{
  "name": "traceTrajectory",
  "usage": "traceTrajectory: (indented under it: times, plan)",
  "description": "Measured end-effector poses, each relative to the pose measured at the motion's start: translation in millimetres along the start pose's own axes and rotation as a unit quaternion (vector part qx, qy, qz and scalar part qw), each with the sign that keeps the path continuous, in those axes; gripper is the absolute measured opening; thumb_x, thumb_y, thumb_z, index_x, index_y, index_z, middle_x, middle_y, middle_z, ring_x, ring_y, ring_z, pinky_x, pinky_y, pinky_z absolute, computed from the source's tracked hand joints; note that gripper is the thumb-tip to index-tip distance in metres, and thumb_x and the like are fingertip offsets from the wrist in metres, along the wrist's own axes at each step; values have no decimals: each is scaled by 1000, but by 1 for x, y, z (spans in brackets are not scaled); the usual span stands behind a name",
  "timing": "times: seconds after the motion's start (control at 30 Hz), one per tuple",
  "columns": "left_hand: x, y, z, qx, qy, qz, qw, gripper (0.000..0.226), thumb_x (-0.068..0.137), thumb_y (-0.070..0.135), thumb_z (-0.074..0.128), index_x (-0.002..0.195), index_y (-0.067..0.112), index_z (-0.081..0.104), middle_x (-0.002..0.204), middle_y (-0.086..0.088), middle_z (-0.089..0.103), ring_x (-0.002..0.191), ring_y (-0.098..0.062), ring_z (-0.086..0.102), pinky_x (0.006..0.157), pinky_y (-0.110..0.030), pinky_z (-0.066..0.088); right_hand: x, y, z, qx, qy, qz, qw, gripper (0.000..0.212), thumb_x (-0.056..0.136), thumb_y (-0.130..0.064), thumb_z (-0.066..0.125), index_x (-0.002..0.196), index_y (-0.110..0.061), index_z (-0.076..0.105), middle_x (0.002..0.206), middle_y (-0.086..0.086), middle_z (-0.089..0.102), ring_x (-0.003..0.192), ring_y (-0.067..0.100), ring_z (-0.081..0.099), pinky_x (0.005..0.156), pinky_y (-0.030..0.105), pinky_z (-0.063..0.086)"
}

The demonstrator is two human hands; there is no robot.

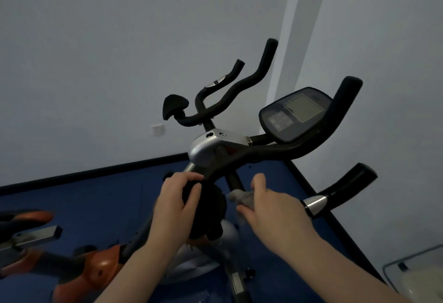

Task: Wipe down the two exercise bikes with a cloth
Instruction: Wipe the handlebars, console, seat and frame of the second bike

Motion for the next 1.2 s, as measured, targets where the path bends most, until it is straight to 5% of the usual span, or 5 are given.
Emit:
traceTrajectory:
  times: [0.2, 0.33, 0.77, 1.0, 1.2]
  plan:
    - [38, -19, 1, -70, -47, -18, 996, 18, 89, 27, 65, 90, 45, 63, 85, 17, 67, 80, -3, 64, 70, -27, 54, 21, 1, -20, 112, 94, 50, 988, 28, 90, -55, 53, 98, -35, 34, 72, -16, 53, 63, 0, 53, 51, 17, 39]
    - [44, -36, 13, -107, -30, -33, 993, 10, 84, 37, 61, 91, 43, 58, 87, 14, 61, 82, -5, 60, 69, -20, 49, 56, -8, -39, 125, 210, -46, 969, 29, 88, -37, 64, 113, -23, 61, 111, -12, 65, 98, 0, 59, 82, 14, 49]
    - [32, -59, 37, -239, -67, -122, 961, 42, 74, 67, 52, 98, 33, 53, 94, 10, 58, 87, -5, 57, 74, -23, 43, 114, -10, -19, -3, 73, -154, 985, 31, 90, -30, 64, 121, -28, 66, 123, -11, 64, 115, 7, 57, 114, 39, 27]
    - [29, -62, 37, -247, -85, -156, 953, 62, 54, 73, 73, 103, 49, 43, 98, 24, 52, 91, -1, 56, 77, -25, 46, 115, -24, -7, 22, 12, -215, 976, 28, 90, -29, 63, 117, -25, 71, 113, -9, 69, 106, 9, 60, 92, 27, 45]
    - [29, -62, 35, -235, -67, -158, 957, 77, 42, 79, 76, 105, 52, 39, 99, 29, 49, 89, 1, 55, 75, -25, 46, 121, -24, -6, -2, 31, -104, 994, 40, 93, -56, 40, 104, -35, 73, 109, -12, 61, 104, 10, 50, 90, 37, 41]
Point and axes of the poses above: each hand's wrist, its own x-axis towards the middle knuckle, its own z-axis out of the palm, y = z × x, the point moved 4 cm from there along x, towards the middle knuckle
